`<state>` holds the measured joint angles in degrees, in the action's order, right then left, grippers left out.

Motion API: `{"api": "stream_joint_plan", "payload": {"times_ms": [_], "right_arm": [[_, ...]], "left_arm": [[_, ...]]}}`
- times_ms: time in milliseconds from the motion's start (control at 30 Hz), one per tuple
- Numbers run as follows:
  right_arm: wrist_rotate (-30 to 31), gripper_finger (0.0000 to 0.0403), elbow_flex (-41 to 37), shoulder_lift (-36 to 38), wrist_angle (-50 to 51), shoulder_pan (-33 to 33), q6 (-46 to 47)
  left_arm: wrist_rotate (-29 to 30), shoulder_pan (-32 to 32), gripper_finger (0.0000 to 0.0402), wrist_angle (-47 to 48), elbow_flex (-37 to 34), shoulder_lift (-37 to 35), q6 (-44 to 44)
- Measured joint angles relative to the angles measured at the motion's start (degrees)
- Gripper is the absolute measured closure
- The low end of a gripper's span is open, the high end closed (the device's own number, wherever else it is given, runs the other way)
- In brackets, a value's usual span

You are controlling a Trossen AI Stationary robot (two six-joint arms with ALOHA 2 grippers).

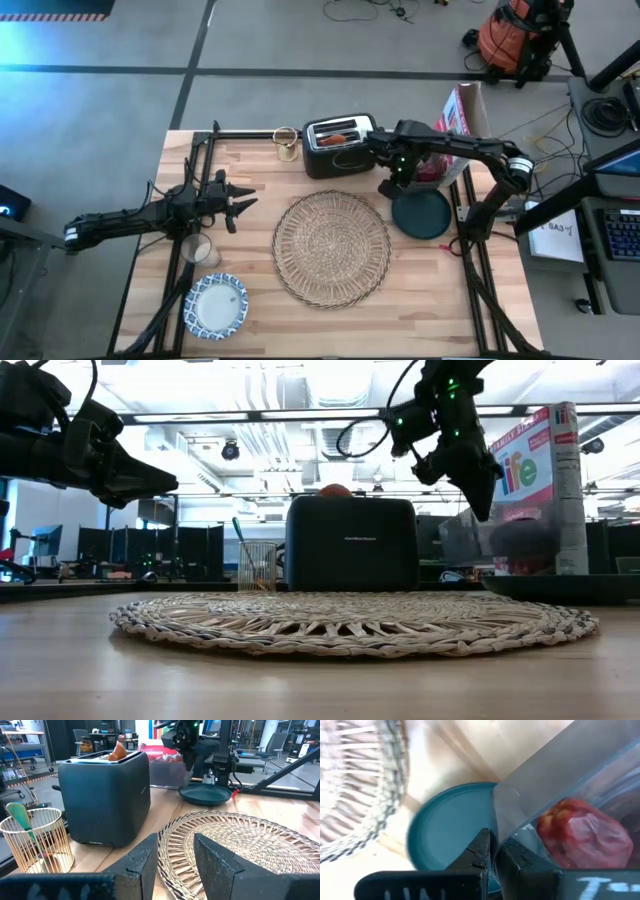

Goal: Arrange a breakfast setting
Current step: Move the black bin to the bottom right of the table

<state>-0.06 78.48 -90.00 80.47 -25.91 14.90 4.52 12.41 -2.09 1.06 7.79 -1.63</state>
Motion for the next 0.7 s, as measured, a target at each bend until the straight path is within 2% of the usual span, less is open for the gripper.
{"api": "stream_joint_plan", "payload": {"times_ms": [233,500,700], "right_arm": [[-2.1,0.0394,0.0,1.4,0.0,7.5,7.8],[-5.0,0.0394,0.0,1.4,-0.1,20.2,19.0],[-5.1,0.0394,0.0,1.4,-0.3,30.3,30.7]], "left_arm": [[0.0,0.0,0.0290,0.0,0.0,0.0,0.0],[0.0,0.0,0.0290,0.0,0.0,0.0,0.0],[0.0,0.0,0.0290,0.0,0.0,0.0,0.0]]}}
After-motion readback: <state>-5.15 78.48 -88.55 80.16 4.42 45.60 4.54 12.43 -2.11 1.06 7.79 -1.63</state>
